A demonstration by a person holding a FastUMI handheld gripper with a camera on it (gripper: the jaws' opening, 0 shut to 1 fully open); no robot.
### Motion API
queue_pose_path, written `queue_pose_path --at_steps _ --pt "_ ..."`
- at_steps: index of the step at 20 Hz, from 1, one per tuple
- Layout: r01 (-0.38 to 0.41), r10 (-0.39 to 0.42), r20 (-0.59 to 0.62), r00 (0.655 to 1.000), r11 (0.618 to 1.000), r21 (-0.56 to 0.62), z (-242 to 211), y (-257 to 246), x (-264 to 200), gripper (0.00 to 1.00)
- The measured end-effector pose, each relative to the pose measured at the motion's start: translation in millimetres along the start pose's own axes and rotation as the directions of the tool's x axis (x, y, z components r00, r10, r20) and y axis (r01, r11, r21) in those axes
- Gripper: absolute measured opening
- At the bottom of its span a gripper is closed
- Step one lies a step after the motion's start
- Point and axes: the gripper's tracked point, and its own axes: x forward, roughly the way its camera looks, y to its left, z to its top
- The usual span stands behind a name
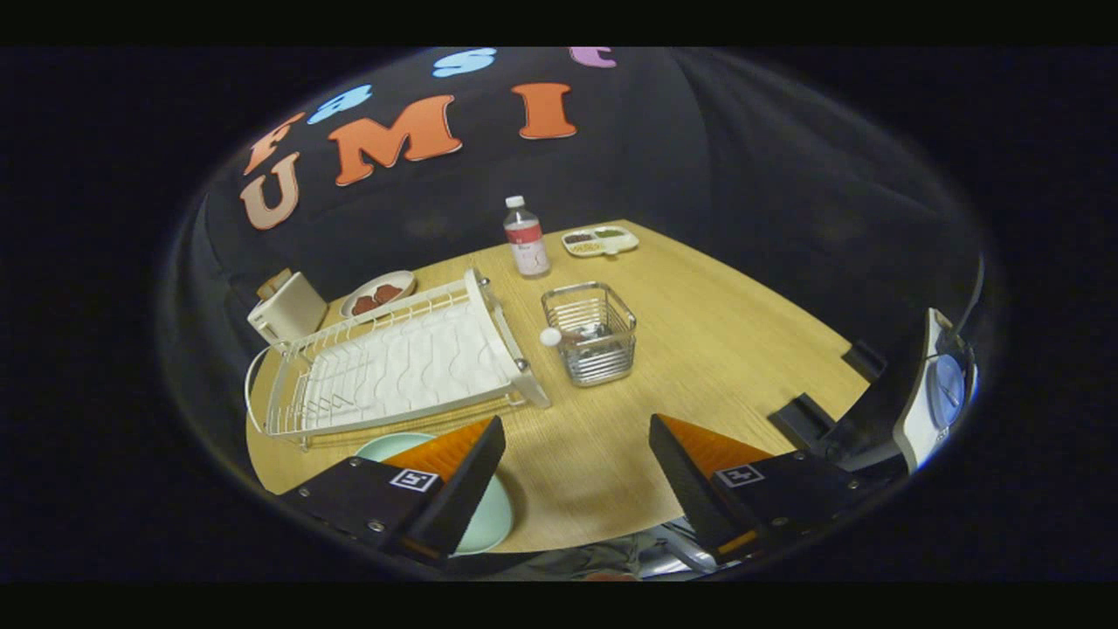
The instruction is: Take the plate from the dish rack, then take the spoon from the basket and place it into the plate.
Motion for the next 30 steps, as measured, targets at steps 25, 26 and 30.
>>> queue_pose_path --at_steps 25,26,30 --pt "-0.119 0.173 0.154 0.973 0.944 -0.308 39.4 19.9 80.5 0.3" --pt "-0.105 0.163 0.165 0.973 0.944 -0.313 44.2 16.8 79.6 0.24" --pt "-0.052 0.11 0.182 0.977 0.955 -0.293 52.4 -0.1 74.2 0.08"
